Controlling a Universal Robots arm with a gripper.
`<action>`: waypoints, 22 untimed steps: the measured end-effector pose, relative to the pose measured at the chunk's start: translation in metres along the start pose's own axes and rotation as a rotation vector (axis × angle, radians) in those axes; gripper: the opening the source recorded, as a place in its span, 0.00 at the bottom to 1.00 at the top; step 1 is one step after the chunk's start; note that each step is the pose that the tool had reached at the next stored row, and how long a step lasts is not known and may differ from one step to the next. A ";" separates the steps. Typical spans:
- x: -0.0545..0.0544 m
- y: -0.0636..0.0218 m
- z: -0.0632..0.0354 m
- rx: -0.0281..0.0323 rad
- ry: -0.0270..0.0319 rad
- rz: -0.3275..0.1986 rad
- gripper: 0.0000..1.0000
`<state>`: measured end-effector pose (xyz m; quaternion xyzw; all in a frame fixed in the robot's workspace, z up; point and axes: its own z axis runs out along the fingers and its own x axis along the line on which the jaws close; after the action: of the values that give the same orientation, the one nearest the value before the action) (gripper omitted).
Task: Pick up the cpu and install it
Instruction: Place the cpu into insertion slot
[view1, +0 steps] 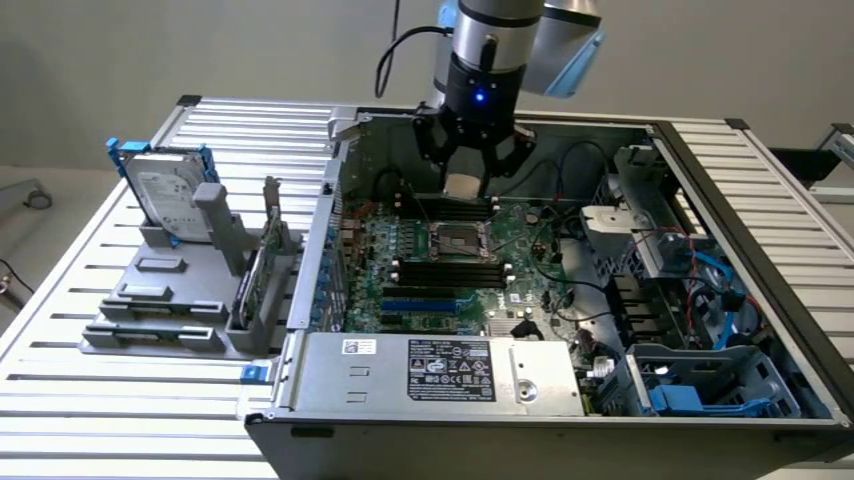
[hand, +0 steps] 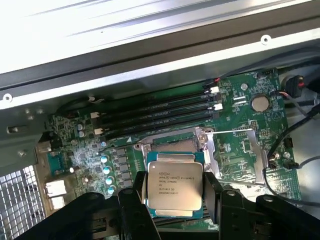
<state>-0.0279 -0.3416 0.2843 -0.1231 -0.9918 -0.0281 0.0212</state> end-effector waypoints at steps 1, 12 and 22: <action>0.000 0.0000 0.0003 -0.0008 -0.0009 0.018 0.55; 0.000 -0.0004 0.0083 -0.0107 -0.0110 0.217 0.55; -0.001 -0.0010 0.0191 -0.0196 -0.0203 0.400 0.55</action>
<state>-0.0279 -0.3416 0.2652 -0.3180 -0.9474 -0.0318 0.0152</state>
